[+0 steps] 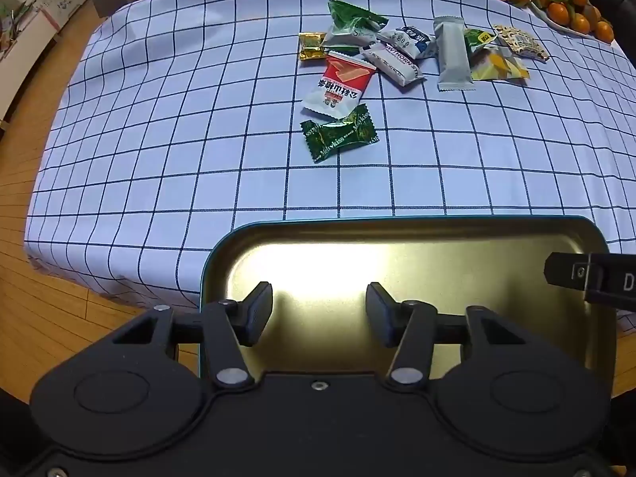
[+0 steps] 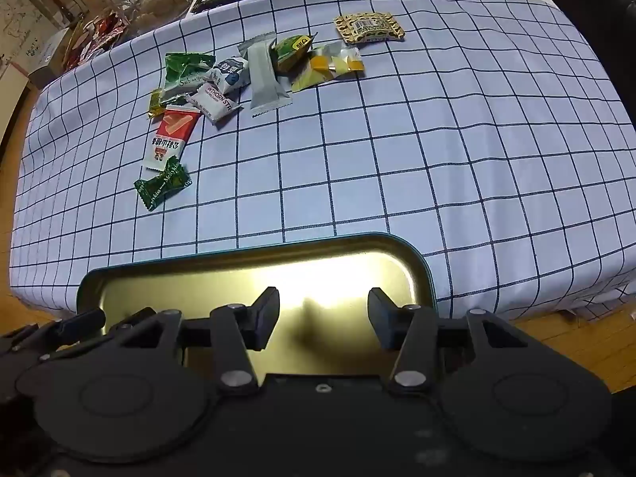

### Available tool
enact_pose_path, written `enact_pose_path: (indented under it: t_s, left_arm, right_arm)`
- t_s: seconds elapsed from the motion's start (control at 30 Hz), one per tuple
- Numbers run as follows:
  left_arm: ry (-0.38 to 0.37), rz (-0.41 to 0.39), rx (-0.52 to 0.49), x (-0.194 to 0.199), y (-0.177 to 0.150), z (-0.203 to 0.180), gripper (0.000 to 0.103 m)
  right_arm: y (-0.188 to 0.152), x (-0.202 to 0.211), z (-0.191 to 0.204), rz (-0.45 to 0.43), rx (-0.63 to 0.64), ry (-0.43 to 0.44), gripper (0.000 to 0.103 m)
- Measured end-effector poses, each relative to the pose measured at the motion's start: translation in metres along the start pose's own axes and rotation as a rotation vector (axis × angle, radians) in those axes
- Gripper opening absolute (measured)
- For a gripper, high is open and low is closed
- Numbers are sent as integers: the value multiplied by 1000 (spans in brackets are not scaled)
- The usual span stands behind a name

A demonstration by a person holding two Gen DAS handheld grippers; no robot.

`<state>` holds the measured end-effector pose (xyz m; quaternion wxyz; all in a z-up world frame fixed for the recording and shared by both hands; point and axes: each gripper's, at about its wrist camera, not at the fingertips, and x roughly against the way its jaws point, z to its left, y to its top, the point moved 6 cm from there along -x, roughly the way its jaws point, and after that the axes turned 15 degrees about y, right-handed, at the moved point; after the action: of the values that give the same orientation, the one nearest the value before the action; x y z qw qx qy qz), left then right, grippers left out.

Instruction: Organize snacks

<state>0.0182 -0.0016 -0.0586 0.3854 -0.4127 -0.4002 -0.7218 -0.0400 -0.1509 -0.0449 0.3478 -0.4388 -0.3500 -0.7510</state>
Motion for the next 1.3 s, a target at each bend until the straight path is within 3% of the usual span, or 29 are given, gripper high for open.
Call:
enact_pose_path:
  t_s: [0.33, 0.7, 1.3]
  left_arm:
    - [6, -23, -14, -2, -2, -2, 58]
    - [-65, 45, -21, -1, -6, -4, 58]
    - [-72, 98, -38, -3, -10, -7, 58]
  right_arm:
    - [-4, -8, -4, 0, 18, -5, 52]
    - [-1, -5, 0, 49, 25, -24, 52]
    - [-6, -9, 0, 131, 8, -34, 52]
